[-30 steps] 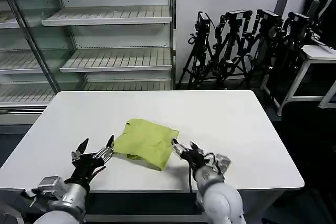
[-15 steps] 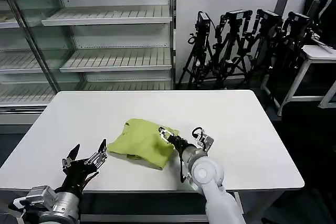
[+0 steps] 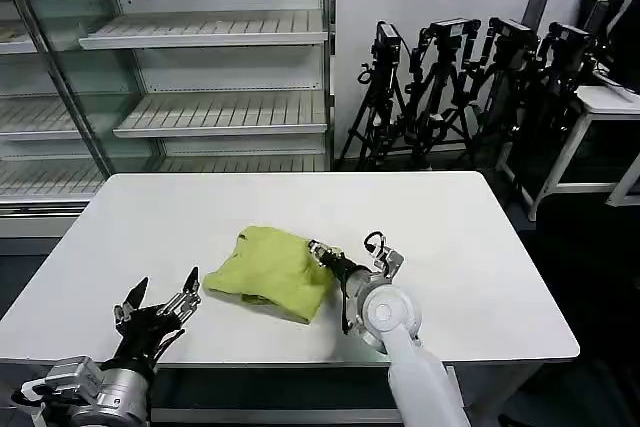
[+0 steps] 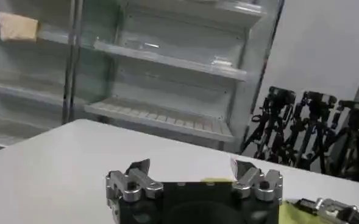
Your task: Fold and organize the clothes.
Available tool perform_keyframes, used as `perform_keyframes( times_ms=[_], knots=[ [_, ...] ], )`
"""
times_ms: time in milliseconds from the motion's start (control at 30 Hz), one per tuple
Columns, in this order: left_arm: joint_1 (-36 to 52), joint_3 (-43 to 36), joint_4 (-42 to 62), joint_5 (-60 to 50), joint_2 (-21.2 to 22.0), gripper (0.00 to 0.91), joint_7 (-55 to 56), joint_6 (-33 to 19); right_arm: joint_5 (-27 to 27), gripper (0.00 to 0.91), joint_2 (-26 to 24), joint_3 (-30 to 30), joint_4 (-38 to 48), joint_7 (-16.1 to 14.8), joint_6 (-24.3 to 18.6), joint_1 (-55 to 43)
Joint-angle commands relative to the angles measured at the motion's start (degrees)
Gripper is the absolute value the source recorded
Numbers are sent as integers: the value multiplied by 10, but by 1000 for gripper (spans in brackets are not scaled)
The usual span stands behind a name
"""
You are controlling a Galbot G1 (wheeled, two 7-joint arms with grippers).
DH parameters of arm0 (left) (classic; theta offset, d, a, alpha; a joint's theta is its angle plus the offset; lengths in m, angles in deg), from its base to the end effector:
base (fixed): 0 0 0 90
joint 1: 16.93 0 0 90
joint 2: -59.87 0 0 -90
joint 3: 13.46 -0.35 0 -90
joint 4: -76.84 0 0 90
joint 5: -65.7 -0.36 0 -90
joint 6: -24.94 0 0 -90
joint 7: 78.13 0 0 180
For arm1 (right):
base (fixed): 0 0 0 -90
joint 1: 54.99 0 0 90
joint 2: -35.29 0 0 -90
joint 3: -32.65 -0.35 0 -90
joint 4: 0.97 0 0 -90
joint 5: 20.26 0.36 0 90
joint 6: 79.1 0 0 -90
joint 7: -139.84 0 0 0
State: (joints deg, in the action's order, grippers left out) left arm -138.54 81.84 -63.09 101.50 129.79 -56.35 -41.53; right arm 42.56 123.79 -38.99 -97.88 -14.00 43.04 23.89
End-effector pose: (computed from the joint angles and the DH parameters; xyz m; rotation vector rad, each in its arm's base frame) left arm 0.1637 0.0457 -0.1743 0.1040 -2.9455 0.2988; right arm 0.3925 0.1045 -0.2383 0.3977 -2.3603 -0.9678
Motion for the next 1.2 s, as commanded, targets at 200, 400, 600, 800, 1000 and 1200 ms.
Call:
perform_keyframes(
  times_ms=[200, 400, 600, 800, 1000, 1200],
  knots=[
    [-1, 3, 2, 7, 4, 907, 1, -1, 13, 0, -1, -4, 57, -5, 4, -41],
    [-3, 9, 2, 13, 5, 907, 1, -1, 21, 0, -6, -4, 95, -16, 9, -69],
    [-5, 17, 0, 18, 6, 907, 1, -1, 23, 0, -5, 0, 157, -37, 10, -115],
    [-9, 23, -4, 20, 8, 907, 1, -1, 26, 0, -9, 12, 232, -73, 11, -196],
    [-12, 30, -11, 22, 13, 907, 1, 0, 31, 0, -23, 31, 272, -99, 12, -242],
    [-16, 34, -19, 23, 15, 907, 1, 0, 15, 907, -41, 41, 230, -112, 12, -227]
  ],
)
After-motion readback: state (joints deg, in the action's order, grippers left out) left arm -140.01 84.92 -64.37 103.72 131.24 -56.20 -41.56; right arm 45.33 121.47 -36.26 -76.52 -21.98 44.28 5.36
